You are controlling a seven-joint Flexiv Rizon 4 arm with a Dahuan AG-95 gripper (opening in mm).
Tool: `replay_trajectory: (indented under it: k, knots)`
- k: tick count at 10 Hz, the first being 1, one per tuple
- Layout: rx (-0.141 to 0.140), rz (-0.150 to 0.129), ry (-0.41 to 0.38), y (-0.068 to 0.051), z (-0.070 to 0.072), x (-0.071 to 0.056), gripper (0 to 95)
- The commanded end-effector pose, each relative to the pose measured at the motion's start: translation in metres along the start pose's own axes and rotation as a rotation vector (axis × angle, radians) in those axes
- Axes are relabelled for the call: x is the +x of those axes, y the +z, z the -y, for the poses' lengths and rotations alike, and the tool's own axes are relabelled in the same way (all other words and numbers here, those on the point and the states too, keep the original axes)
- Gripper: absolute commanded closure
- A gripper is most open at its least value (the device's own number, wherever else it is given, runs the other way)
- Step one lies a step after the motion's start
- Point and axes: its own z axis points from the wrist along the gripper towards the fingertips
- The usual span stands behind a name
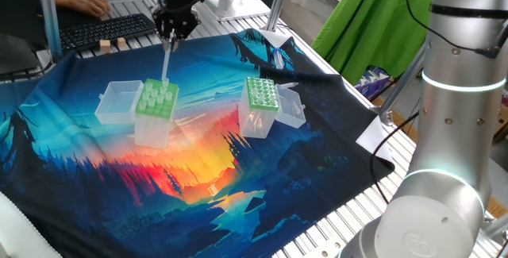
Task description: Transfer all large pipette tips from one holder to another
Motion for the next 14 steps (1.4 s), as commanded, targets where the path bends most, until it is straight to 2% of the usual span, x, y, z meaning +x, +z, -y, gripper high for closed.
replay_trajectory:
  k: [1, 3, 5, 9, 14]
  knots:
    - [-0.002, 0.004, 0.024, 0.016, -0.023, -0.010, 95.0]
    - [0.007, 0.008, 0.038, 0.040, -0.054, -0.020, 95.0]
    - [0.019, 0.014, 0.059, 0.049, -0.069, -0.024, 95.0]
    - [-0.003, 0.004, 0.072, 0.045, -0.060, -0.024, 95.0]
    - [0.000, 0.011, 0.043, 0.046, -0.057, -0.026, 95.0]
